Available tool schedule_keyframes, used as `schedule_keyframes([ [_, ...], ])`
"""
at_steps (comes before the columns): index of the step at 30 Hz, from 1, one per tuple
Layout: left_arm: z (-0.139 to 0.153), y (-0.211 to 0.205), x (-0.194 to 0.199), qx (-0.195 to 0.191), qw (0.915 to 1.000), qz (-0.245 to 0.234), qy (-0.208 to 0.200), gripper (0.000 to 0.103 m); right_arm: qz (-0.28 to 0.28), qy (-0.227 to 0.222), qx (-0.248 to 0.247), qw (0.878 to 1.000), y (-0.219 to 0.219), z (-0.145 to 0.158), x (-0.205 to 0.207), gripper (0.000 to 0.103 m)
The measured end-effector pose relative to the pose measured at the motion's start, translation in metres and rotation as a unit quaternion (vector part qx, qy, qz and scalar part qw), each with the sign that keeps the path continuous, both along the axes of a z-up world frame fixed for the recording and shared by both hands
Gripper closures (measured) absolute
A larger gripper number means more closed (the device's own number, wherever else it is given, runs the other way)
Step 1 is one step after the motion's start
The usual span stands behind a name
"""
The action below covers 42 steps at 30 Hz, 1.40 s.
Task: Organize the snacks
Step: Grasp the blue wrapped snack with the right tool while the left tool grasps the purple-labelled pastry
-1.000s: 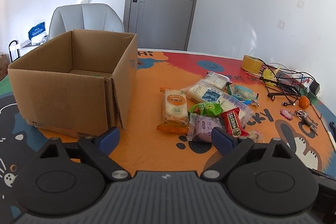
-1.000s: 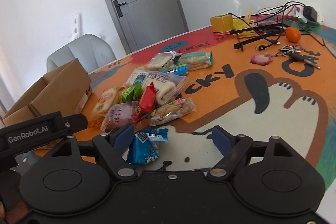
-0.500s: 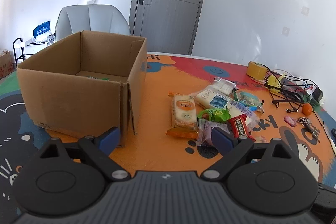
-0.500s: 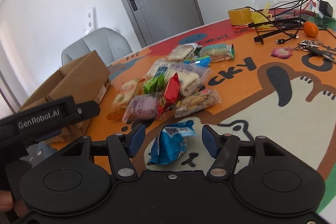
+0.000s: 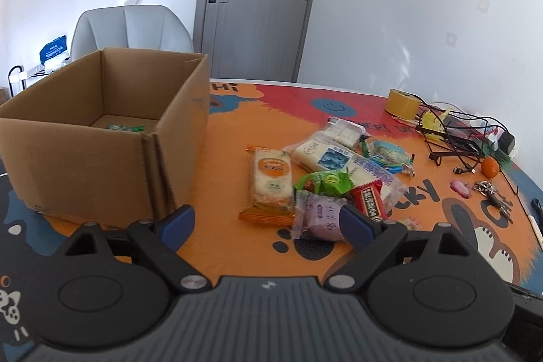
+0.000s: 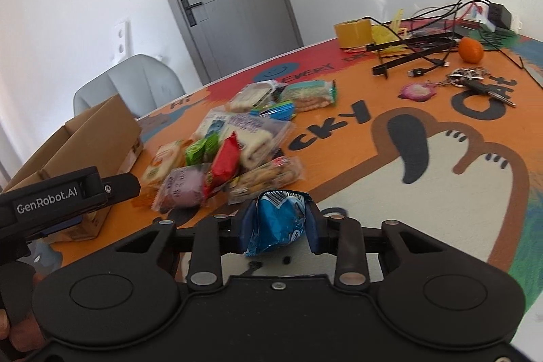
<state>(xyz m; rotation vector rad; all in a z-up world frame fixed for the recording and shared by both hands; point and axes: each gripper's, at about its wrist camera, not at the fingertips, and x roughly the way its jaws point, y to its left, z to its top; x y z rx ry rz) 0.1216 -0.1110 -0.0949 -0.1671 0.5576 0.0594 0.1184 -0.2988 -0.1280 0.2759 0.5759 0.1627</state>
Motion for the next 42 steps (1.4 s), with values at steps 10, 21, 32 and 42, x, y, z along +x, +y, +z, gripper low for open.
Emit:
schedule_keyframes([
  [10,-0.008,-0.018,0.019,0.003,0.9998,-0.016,0.011,0.035,-0.025,-0.002,0.009,1.0,-0.024,-0.003,0.005,0.071],
  [21,-0.01,-0.035,0.032,0.009,0.9997,-0.023,0.008,0.036,-0.021,-0.004,0.019,1.0,-0.026,-0.003,0.006,0.071],
  [32,-0.023,-0.046,0.041,0.012,0.999,-0.035,0.026,0.051,-0.021,-0.004,0.015,1.0,-0.024,-0.003,0.006,0.07],
  [42,-0.024,-0.046,0.037,0.009,0.9983,-0.049,0.03,0.067,-0.021,-0.005,0.014,1.0,-0.023,-0.003,0.007,0.07],
])
